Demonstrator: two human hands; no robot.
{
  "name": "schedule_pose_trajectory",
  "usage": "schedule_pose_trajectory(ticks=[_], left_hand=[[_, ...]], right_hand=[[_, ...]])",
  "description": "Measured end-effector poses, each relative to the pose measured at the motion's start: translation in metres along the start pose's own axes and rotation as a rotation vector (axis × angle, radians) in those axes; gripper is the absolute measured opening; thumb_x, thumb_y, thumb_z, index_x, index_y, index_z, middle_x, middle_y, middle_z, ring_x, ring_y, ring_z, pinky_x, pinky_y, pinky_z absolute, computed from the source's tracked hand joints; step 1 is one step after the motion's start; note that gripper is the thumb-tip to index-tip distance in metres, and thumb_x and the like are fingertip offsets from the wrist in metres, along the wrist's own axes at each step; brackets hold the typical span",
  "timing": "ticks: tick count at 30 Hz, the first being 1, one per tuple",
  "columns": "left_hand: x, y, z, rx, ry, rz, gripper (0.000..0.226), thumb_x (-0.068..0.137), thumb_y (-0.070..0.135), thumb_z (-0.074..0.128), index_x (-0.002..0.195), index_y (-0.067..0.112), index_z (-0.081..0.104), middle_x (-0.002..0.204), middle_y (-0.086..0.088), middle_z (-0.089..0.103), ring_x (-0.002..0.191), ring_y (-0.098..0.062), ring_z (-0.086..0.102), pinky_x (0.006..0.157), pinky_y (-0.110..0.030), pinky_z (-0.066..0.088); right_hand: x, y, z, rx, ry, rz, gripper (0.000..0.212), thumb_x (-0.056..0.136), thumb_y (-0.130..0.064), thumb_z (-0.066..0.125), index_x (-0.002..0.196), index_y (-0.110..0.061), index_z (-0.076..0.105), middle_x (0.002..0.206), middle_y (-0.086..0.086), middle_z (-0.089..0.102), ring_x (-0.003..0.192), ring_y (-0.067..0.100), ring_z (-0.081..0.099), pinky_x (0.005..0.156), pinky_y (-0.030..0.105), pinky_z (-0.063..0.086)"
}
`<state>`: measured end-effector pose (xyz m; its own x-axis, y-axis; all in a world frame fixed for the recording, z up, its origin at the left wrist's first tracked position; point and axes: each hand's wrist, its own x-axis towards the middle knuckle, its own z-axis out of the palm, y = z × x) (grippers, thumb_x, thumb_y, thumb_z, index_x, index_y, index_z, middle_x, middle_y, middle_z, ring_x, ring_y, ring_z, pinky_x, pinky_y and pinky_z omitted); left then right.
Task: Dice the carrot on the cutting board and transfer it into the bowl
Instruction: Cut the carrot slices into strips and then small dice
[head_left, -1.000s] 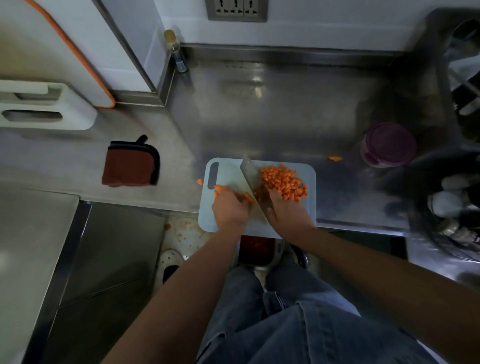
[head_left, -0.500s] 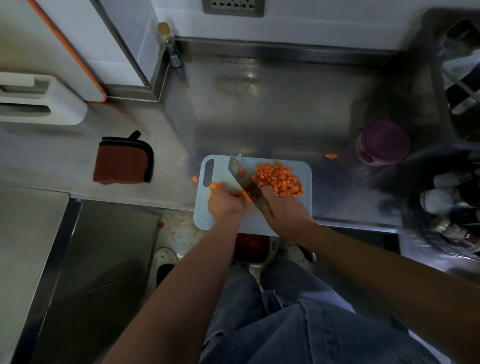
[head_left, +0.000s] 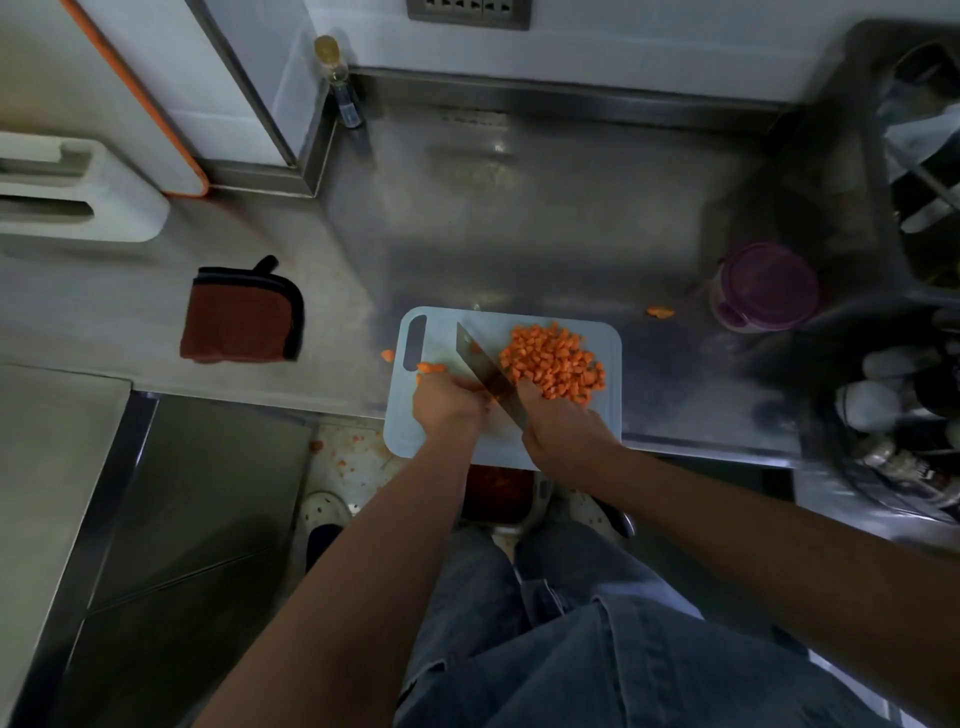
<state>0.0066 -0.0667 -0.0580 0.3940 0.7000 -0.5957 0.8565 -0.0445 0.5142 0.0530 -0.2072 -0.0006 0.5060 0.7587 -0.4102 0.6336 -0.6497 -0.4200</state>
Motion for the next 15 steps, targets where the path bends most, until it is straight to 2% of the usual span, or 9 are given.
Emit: schedule_pose_trajectory(ticks=[6, 8, 10, 12, 15], left_hand=[[0.003, 0.000, -0.001, 0.026, -0.001, -0.008, 0.021, 0.073, 0.028, 0.081, 0.092, 0.020, 0.078, 0.096, -0.001, 0.072, 0.095, -0.022, 0.065, 0.085, -0.031, 0.051], [0.003, 0.000, -0.002, 0.017, 0.011, -0.019, 0.029, 0.071, 0.030, 0.082, 0.097, 0.018, 0.075, 0.097, 0.000, 0.071, 0.095, -0.022, 0.066, 0.079, -0.028, 0.049], [0.002, 0.000, -0.001, 0.008, 0.009, -0.028, 0.037, 0.069, 0.031, 0.084, 0.101, 0.015, 0.074, 0.093, 0.000, 0.073, 0.093, -0.022, 0.067, 0.080, -0.029, 0.052], [0.006, -0.002, 0.002, -0.002, -0.008, -0.047, 0.036, 0.066, 0.029, 0.085, 0.097, 0.014, 0.075, 0.087, -0.002, 0.073, 0.088, -0.023, 0.070, 0.083, -0.035, 0.056], [0.008, -0.003, 0.003, -0.016, -0.025, -0.062, 0.020, 0.067, 0.028, 0.085, 0.081, 0.017, 0.076, 0.082, -0.004, 0.073, 0.082, -0.024, 0.071, 0.082, -0.038, 0.058]], right_hand=[[0.005, -0.001, 0.006, -0.004, -0.026, 0.018, 0.038, 0.093, -0.012, 0.046, 0.129, -0.010, 0.033, 0.094, 0.011, 0.059, 0.079, 0.026, 0.057, 0.067, 0.036, 0.045], [0.005, 0.001, 0.009, -0.006, -0.027, 0.017, 0.043, 0.094, -0.012, 0.046, 0.133, -0.011, 0.030, 0.096, 0.012, 0.061, 0.080, 0.027, 0.058, 0.068, 0.036, 0.046], [0.004, 0.002, 0.012, -0.023, -0.025, 0.013, 0.047, 0.094, -0.013, 0.045, 0.137, -0.011, 0.027, 0.097, 0.013, 0.061, 0.082, 0.029, 0.060, 0.070, 0.038, 0.049], [0.005, 0.003, 0.013, -0.015, -0.021, 0.008, 0.048, 0.094, -0.013, 0.045, 0.138, -0.012, 0.026, 0.097, 0.014, 0.062, 0.082, 0.030, 0.061, 0.072, 0.041, 0.052], [0.007, 0.003, 0.012, -0.009, -0.013, 0.002, 0.040, 0.095, -0.014, 0.044, 0.133, -0.012, 0.031, 0.096, 0.013, 0.063, 0.082, 0.030, 0.062, 0.073, 0.042, 0.052]])
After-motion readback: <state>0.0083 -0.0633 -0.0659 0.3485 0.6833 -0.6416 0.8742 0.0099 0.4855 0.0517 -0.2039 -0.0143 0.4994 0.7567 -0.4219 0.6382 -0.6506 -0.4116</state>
